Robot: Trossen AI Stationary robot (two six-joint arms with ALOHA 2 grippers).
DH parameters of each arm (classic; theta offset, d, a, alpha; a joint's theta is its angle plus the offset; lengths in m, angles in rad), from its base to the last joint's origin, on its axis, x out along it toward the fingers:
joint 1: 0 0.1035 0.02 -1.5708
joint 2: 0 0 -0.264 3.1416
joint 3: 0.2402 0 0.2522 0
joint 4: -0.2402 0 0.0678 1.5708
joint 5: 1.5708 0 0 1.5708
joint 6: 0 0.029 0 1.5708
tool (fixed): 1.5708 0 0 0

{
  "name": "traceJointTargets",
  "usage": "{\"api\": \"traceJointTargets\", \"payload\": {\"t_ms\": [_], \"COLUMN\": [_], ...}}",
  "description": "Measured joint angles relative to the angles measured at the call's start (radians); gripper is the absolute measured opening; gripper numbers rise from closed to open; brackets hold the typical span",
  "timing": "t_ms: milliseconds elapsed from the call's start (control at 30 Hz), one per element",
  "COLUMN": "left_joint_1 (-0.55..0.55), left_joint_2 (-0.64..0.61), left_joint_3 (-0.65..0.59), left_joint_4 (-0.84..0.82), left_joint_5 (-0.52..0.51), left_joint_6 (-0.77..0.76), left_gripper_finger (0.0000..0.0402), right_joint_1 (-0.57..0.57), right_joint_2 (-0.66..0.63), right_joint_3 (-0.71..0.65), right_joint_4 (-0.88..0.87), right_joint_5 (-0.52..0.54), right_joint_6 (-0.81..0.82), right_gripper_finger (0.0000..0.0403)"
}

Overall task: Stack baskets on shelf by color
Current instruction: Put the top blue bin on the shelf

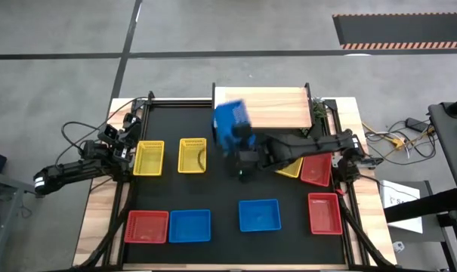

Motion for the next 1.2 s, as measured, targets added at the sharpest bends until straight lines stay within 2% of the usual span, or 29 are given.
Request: {"api": "traceJointTargets", "payload": {"t_ms": [67, 133, 367, 567, 700, 967, 1200], "left_joint_1": [0.000, 0.000, 0.000, 0.000, 0.000, 0.000, 0.000], "left_joint_2": [0.000, 0.000, 0.000, 0.000, 0.000, 0.000, -0.001], "left_joint_3": [0.000, 0.000, 0.000, 0.001, 0.001, 0.002, 0.002], "left_joint_4": [0.000, 0.000, 0.001, 0.005, 0.006, 0.007, 0.008], "left_joint_5": [0.000, 0.000, 0.000, 0.000, 0.000, 0.000, 0.000], "left_joint_6": [0.000, 0.000, 0.001, 0.002, 0.002, 0.002, 0.002], "left_gripper_finger": [0.0050, 0.0050, 0.0050, 0.0050, 0.0050, 0.0050, 0.0050], "right_joint_1": [-0.038, -0.092, -0.342, -0.484, -0.538, -0.542, -0.542], "right_joint_2": [-0.002, -0.002, -0.002, -0.001, 0.017, 0.053, 0.076], "right_joint_3": [0.034, 0.053, 0.032, 0.026, 0.011, -0.017, -0.017], "right_joint_4": [-0.061, -0.124, -0.240, -0.272, -0.265, -0.258, -0.243], "right_joint_5": [0.023, 0.002, -0.311, -0.403, -0.503, -0.494, -0.493], "right_joint_6": [0.046, 0.103, 0.135, 0.041, 0.018, 0.010, 0.009], "right_gripper_finger": [0.0008, 0.0008, 0.0008, 0.0008, 0.0008, 0.0016, 0.0071]}}
